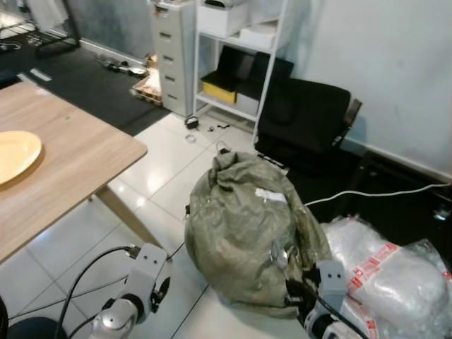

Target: Setting the table

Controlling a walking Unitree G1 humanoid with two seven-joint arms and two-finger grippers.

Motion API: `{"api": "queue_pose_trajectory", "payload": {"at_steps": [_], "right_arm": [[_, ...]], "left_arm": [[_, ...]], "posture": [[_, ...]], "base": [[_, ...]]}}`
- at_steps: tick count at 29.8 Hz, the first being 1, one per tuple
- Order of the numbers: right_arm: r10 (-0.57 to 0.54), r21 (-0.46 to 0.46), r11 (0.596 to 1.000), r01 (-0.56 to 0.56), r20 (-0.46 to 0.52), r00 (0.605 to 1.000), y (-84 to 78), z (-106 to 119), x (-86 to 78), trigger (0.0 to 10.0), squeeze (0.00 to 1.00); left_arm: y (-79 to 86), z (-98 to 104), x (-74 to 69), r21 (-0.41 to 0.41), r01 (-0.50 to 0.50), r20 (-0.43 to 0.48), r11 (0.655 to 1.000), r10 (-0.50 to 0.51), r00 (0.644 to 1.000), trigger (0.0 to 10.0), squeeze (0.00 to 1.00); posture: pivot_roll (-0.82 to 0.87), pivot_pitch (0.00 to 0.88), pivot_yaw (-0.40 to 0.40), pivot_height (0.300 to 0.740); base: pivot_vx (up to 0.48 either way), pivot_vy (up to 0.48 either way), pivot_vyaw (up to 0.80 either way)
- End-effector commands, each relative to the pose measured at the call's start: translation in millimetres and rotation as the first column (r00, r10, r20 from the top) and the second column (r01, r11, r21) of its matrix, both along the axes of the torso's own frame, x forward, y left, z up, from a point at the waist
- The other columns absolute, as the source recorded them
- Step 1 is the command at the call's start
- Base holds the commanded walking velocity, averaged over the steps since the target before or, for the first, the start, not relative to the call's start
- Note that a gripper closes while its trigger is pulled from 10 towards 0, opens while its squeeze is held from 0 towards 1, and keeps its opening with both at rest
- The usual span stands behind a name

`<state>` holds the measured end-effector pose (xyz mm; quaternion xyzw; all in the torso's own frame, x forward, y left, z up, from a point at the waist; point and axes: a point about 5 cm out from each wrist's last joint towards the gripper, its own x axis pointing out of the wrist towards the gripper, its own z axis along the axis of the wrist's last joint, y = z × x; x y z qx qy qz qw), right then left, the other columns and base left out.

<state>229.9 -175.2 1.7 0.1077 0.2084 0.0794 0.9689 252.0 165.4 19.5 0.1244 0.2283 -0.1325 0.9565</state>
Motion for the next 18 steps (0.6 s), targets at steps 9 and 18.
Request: {"api": "queue_pose_trajectory", "payload": {"at_steps": [9,18], "right_arm": [[-0.058,-0.002,0.998,0.057,-0.054,0.997,-3.7,-16.4,-7.3,10.0,0.00],[-0.050,-0.008,0.999,0.050,-0.050,0.997,-4.3,-18.2,-5.7,10.0,0.00]], "left_arm": [[-5.0,-11.5,-3.0,0.029,0.061,-0.010,0.998,-0.061,0.998,10.0,0.00],[-8.2,-13.5,-1.6,0.011,0.073,-0.008,0.997,-0.073,0.997,10.0,0.00]], "posture": [[-0.07,0.000,0.067,0.740],[-0.07,0.000,0.063,0.740]], "base": [[0.000,0.000,-0.77],[0.000,0.000,-0.76]]}}
